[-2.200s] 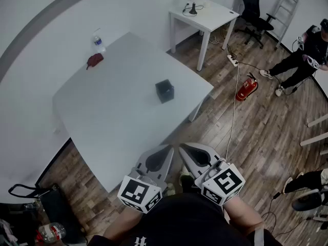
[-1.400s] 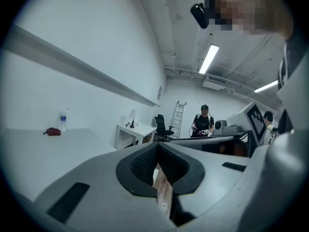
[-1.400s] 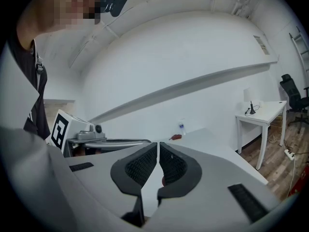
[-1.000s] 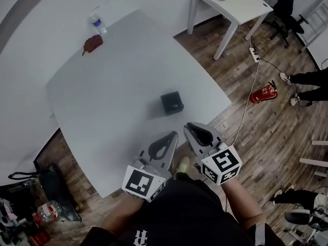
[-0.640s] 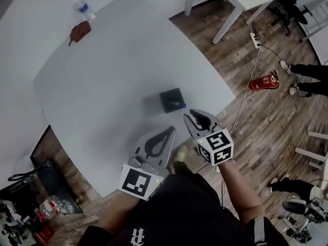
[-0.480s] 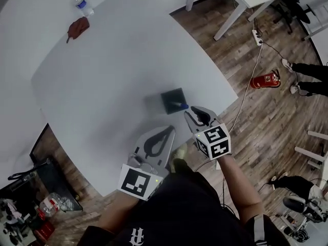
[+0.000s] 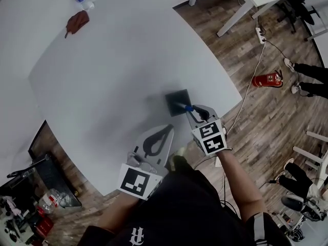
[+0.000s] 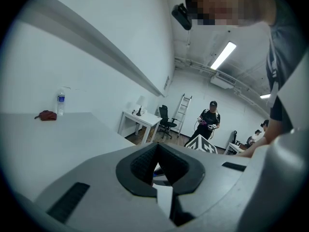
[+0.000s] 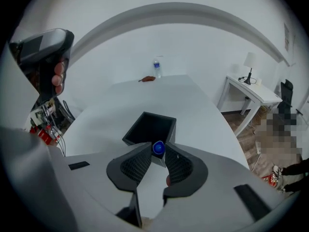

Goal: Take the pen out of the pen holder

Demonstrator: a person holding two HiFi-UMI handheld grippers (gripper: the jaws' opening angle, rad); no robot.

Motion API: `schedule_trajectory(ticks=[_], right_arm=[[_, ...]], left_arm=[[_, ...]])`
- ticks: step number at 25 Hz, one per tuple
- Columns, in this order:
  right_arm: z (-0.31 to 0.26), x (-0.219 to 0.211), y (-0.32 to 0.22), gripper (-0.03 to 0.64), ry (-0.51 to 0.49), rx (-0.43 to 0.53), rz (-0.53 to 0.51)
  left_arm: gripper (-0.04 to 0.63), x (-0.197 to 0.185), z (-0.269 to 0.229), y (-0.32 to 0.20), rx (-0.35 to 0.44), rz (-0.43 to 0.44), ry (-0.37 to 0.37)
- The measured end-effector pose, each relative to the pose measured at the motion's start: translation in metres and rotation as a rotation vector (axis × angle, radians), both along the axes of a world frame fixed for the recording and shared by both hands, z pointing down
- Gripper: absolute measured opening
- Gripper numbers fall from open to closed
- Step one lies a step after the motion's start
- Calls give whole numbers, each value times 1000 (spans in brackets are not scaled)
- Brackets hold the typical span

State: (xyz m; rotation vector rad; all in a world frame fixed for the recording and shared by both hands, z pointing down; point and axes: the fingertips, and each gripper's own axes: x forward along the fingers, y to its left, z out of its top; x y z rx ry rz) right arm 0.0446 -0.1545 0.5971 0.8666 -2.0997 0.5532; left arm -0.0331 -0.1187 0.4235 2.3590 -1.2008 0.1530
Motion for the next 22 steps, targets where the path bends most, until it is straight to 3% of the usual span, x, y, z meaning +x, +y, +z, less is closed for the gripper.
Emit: schedule_trajectory(ticks=[9,22], right_arm=[[-2,0,-4,72,44,11,-27],[-69,2,3,71,-110,79,37]], left_arm=[[6,-5,2,-5,-4,-9,8],[6,14,-17,18,62,22,-7]])
